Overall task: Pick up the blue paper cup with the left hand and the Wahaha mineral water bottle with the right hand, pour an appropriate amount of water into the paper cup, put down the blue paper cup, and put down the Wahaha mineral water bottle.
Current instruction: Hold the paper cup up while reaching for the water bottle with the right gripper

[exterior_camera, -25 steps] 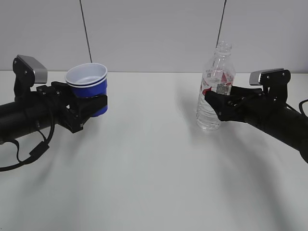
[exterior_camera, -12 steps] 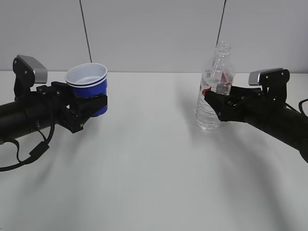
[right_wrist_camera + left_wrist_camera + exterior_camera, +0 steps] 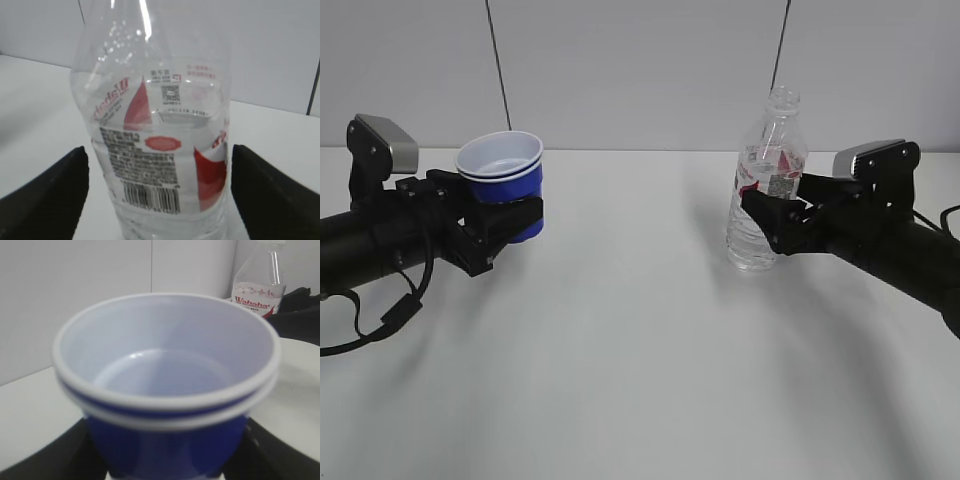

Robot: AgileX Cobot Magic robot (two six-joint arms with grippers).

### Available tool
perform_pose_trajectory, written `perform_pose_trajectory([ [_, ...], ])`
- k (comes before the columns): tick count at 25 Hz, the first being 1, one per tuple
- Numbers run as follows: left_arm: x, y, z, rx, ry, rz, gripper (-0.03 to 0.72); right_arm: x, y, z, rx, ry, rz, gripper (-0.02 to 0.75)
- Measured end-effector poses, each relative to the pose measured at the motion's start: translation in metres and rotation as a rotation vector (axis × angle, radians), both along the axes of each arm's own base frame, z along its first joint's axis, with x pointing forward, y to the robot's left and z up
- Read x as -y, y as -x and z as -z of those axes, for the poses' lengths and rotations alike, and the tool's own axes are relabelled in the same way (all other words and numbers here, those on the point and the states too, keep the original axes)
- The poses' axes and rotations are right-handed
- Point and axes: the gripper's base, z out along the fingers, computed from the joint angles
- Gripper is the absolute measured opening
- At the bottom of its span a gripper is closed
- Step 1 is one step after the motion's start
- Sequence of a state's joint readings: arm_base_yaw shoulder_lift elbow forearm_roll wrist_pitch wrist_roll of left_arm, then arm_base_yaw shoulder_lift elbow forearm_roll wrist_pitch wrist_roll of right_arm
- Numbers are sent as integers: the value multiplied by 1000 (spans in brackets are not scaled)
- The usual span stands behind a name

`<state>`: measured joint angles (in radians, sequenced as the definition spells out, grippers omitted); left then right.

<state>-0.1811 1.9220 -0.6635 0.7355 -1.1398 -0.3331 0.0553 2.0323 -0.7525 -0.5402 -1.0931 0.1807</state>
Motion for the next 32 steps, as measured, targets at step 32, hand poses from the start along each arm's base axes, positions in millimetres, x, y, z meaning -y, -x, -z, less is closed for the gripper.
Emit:
perform_pose_trajectory([
  [32,0,0,0,0,0,0,459,-2,-29,22,22,-42,-5,620],
])
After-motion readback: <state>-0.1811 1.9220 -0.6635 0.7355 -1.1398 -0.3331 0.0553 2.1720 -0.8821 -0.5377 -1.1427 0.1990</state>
